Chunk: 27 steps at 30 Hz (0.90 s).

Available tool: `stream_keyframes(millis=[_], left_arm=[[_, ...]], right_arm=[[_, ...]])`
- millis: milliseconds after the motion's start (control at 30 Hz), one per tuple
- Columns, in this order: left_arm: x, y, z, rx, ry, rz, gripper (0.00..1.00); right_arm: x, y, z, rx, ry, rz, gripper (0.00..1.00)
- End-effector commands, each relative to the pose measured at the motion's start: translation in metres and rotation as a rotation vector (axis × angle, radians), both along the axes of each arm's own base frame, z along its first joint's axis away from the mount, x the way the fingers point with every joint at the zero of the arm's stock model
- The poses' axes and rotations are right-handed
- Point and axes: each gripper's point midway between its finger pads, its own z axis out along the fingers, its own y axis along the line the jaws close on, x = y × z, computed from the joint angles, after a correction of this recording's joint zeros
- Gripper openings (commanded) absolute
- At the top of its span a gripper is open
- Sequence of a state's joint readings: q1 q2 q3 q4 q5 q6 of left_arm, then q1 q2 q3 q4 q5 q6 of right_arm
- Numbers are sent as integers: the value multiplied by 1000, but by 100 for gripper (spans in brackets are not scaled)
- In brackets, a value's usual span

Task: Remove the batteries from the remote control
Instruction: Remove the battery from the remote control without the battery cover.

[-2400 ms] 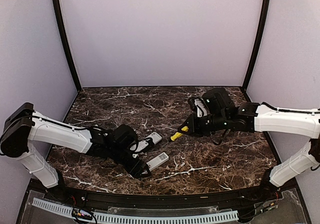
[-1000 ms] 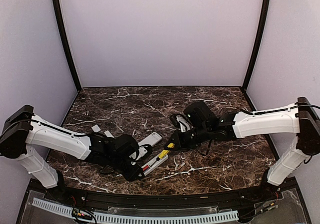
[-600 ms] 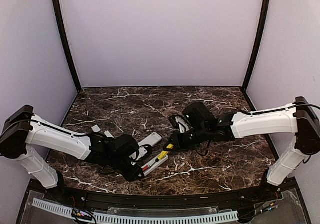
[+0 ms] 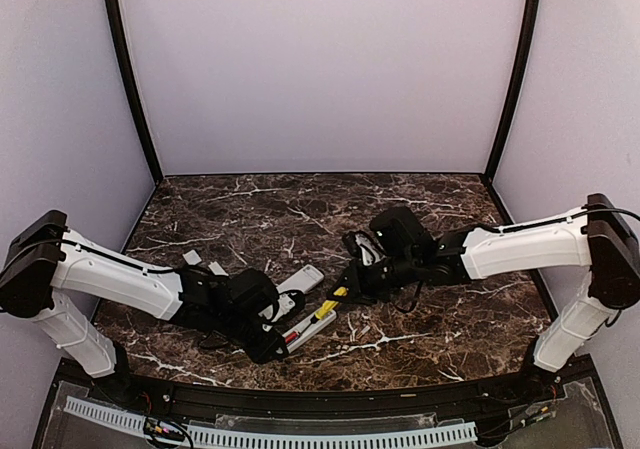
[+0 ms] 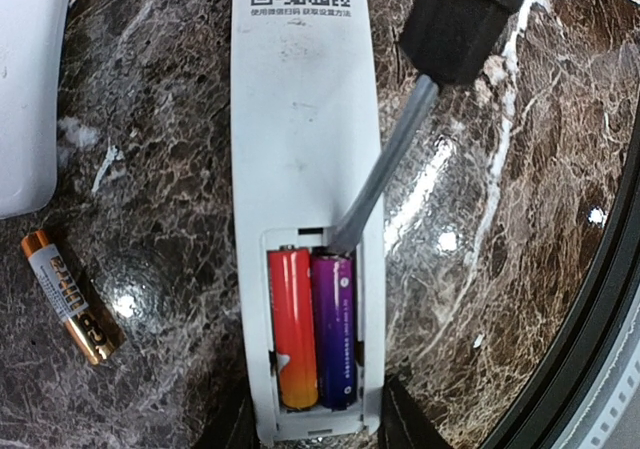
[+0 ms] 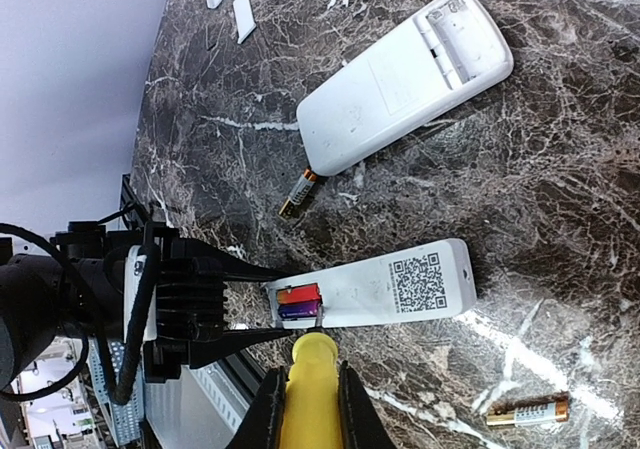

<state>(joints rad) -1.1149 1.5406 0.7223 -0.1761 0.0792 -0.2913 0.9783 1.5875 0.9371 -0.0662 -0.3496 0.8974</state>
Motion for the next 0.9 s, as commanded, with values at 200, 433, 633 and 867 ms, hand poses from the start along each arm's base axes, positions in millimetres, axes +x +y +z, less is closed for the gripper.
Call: stream_keyframes(millis=[200, 433, 633, 867], left_arm=[[-3, 1, -8, 32, 9, -17, 26], [-4, 0, -8, 33, 8, -20, 25], [-4, 0, -8, 31, 8, -21, 24], [-4, 0, -10, 39, 12, -20, 24]], right_arm=[[-18, 27, 27, 204, 67, 82, 0], [-17, 27, 34, 228, 71, 82, 0], [-18, 27, 38, 246, 73, 87, 0], [-19, 27, 45, 268, 77, 94, 0]])
